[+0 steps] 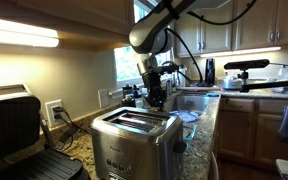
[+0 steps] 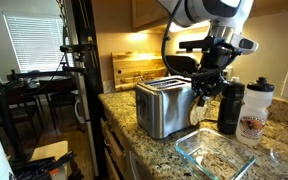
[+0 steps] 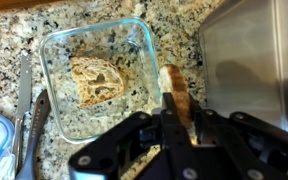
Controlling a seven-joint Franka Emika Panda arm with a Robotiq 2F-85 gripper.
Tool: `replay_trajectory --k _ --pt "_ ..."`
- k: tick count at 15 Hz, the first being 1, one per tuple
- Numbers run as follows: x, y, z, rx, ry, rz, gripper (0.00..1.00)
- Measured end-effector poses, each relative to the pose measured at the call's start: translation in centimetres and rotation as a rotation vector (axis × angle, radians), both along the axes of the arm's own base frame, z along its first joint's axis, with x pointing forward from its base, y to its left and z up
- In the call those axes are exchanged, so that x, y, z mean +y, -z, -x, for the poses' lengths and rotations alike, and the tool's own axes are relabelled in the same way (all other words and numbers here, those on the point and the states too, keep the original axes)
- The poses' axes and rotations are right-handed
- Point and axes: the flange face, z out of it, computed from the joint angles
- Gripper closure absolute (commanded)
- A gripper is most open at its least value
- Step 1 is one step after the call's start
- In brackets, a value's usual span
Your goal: Put one slice of bread inside the right slot of the toaster
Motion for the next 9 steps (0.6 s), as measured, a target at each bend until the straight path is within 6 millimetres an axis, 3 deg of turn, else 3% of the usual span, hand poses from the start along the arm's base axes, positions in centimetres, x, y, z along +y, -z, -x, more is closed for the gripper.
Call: replay_trajectory --k 9 --pt "1.2 -4.8 0.7 -0.084 -0.007 0.006 0.92"
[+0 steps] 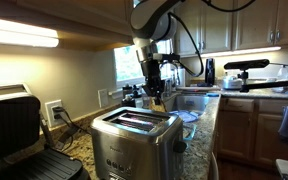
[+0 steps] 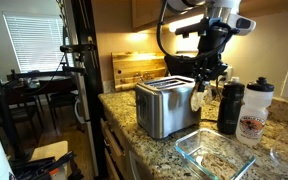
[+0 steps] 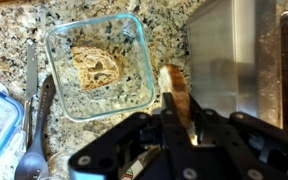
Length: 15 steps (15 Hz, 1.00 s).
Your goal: Put one slice of bread inside the right slot of the toaster
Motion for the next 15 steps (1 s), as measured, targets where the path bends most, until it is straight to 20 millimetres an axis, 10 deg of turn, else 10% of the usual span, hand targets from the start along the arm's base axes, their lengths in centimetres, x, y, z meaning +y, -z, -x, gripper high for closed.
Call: replay_trajectory --k 15 --pt "2.4 -5.5 3.0 -0.08 -0.001 0.004 0.92"
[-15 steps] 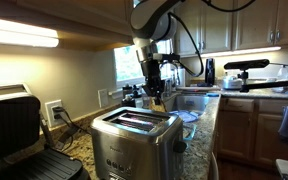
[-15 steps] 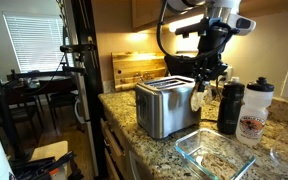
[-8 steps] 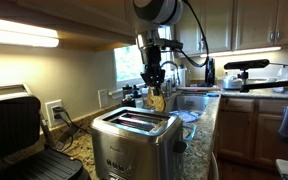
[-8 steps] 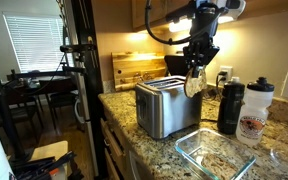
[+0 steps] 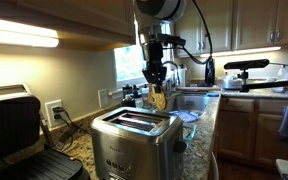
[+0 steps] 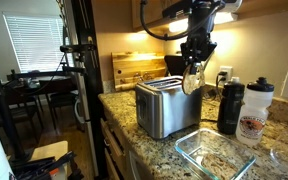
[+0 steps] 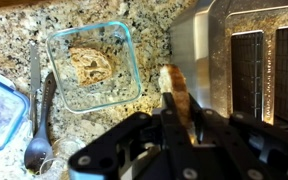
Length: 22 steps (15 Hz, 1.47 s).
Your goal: Put one slice of bread inside the right slot of the toaster
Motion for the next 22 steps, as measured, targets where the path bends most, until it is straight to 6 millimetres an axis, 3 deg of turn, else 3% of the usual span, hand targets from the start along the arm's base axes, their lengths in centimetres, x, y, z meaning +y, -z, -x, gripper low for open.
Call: replay_trajectory --k 11,13,19,22 --pt "2.0 -0.7 0.1 -0.01 0.009 0.022 0.92" --pt "4.5 -1.2 1.0 -0.014 0.015 0.031 0.92" --pt "16.1 -4.2 6.9 -0.058 0.016 0.073 0.92" --pt "19.2 -4.7 8.7 -0.073 0.025 0.088 0.93"
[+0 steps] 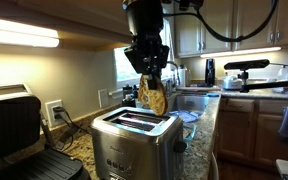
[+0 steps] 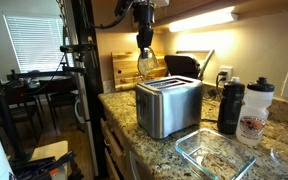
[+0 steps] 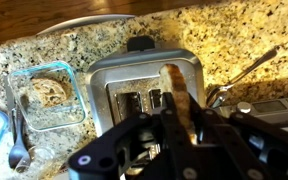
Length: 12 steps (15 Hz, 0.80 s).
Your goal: Put one slice of bread inside the right slot of the toaster
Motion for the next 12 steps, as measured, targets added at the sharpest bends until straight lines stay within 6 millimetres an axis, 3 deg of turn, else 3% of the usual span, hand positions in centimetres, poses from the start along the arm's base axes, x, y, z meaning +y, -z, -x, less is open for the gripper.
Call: replay_trajectory --k 5,12 --pt "1.5 0.2 1.1 -0.001 0.018 0.011 0.93" --pt "-0.1 0.4 0.7 0.002 0.059 0.014 0.93"
